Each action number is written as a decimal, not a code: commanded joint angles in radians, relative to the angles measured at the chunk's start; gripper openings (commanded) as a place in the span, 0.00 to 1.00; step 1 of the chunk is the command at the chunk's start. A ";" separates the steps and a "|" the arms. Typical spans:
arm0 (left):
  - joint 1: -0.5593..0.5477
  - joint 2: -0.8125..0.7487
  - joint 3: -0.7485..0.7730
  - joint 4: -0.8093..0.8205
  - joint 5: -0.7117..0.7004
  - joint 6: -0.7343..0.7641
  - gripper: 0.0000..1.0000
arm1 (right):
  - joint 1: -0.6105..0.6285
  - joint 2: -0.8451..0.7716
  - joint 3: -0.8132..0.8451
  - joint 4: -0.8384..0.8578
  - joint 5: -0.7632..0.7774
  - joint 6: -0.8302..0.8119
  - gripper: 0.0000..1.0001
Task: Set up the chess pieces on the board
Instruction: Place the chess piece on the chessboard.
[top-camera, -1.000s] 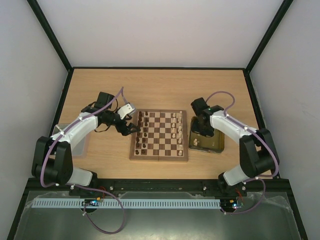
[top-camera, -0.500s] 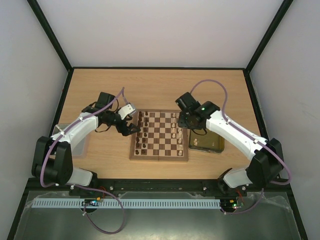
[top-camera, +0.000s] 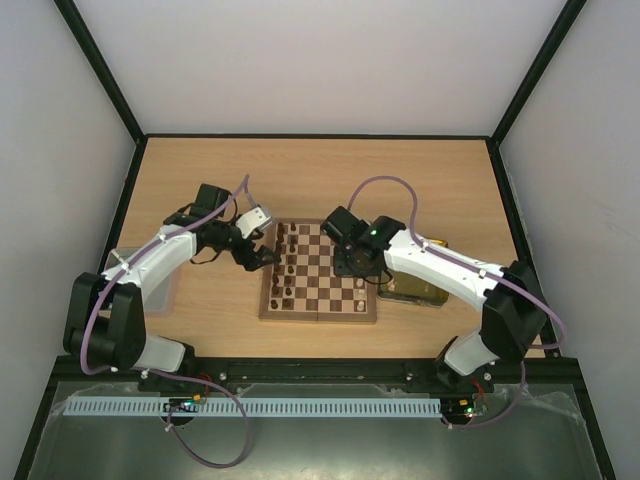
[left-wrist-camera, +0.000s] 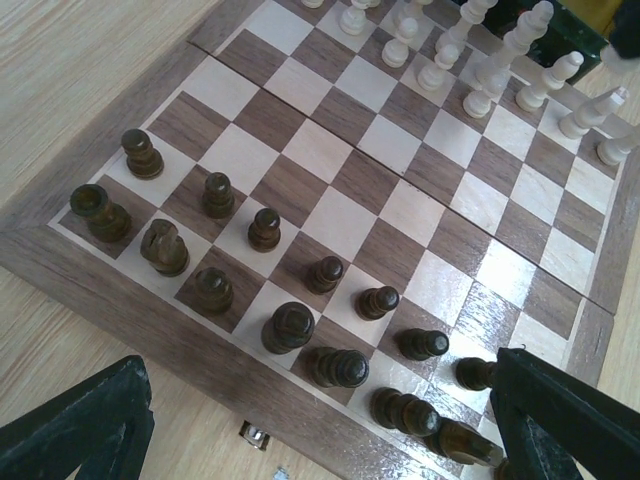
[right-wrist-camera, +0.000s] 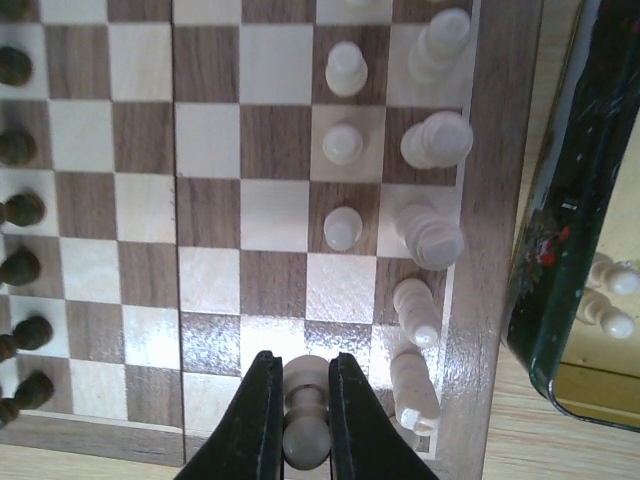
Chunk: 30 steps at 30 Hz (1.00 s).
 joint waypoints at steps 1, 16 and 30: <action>0.008 -0.027 -0.009 0.036 -0.024 -0.020 0.92 | 0.012 0.020 -0.044 0.023 -0.016 0.022 0.02; 0.149 -0.072 0.013 -0.189 0.234 0.197 0.92 | 0.012 0.100 -0.106 0.090 -0.039 -0.003 0.02; 0.149 -0.037 0.063 -0.463 0.330 0.471 0.90 | 0.007 0.140 -0.101 0.112 -0.012 0.005 0.02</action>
